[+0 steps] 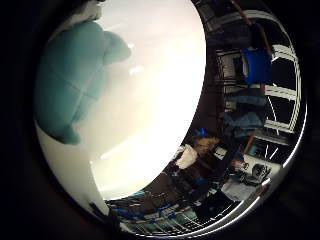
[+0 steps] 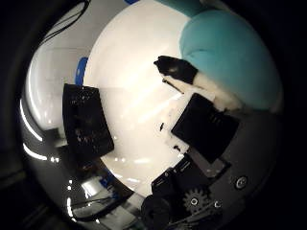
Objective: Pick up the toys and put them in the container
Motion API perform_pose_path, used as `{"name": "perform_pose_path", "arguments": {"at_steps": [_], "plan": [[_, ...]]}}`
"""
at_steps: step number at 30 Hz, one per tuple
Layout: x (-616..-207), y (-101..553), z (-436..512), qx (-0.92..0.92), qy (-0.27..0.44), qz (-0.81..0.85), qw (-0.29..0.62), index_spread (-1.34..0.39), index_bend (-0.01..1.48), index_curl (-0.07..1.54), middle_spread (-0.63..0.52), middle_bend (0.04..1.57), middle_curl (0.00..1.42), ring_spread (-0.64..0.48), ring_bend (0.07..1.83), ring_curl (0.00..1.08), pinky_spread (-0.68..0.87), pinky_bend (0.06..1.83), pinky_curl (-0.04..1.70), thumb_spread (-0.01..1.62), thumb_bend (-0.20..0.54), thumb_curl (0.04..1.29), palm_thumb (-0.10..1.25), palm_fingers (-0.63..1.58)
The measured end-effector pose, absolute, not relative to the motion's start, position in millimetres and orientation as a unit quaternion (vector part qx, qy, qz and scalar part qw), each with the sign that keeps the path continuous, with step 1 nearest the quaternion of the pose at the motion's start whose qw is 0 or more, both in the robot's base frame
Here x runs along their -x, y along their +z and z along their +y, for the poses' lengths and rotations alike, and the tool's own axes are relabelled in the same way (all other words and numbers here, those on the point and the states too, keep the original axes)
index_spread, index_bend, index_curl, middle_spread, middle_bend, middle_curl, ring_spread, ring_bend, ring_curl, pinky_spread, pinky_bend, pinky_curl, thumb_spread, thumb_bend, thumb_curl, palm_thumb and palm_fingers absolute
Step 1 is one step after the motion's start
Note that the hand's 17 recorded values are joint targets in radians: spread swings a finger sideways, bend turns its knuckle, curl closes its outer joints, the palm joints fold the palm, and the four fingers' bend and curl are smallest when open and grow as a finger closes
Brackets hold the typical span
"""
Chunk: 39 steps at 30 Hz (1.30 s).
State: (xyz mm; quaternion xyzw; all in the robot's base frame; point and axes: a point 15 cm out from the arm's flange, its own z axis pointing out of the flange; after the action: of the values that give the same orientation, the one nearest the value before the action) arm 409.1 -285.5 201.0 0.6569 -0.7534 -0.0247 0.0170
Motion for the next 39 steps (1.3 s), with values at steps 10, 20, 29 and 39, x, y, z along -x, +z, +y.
{"name": "perform_pose_path", "arguments": {"at_steps": [10,20,29,39], "plan": [[-384,310,-209,-0.683,-0.092,-0.725,-0.017,-0.23,1.09,0.76,-0.15,1.36,0.79,-0.24,1.38,0.75,-0.18,1.4,0.8,0.96,-0.014,0.6,1.06,1.05],[-379,459,-86,-0.754,-0.041,-0.655,-0.037,-0.23,1.07,0.81,-0.14,1.36,0.79,-0.24,1.36,0.8,-0.17,1.3,0.96,0.95,-0.015,0.67,1.04,1.05],[-380,496,37,-0.797,-0.032,-0.601,-0.047,-0.23,1.05,0.84,-0.14,1.35,0.79,-0.25,1.34,0.82,-0.2,1.23,1.07,0.95,-0.015,0.71,1.03,1.07],[-395,463,162,-0.833,-0.045,-0.549,-0.038,-0.24,1.03,0.85,-0.15,1.34,0.79,-0.25,1.32,0.85,-0.22,1.18,1.15,0.95,-0.015,0.72,1.03,1.08]]}}
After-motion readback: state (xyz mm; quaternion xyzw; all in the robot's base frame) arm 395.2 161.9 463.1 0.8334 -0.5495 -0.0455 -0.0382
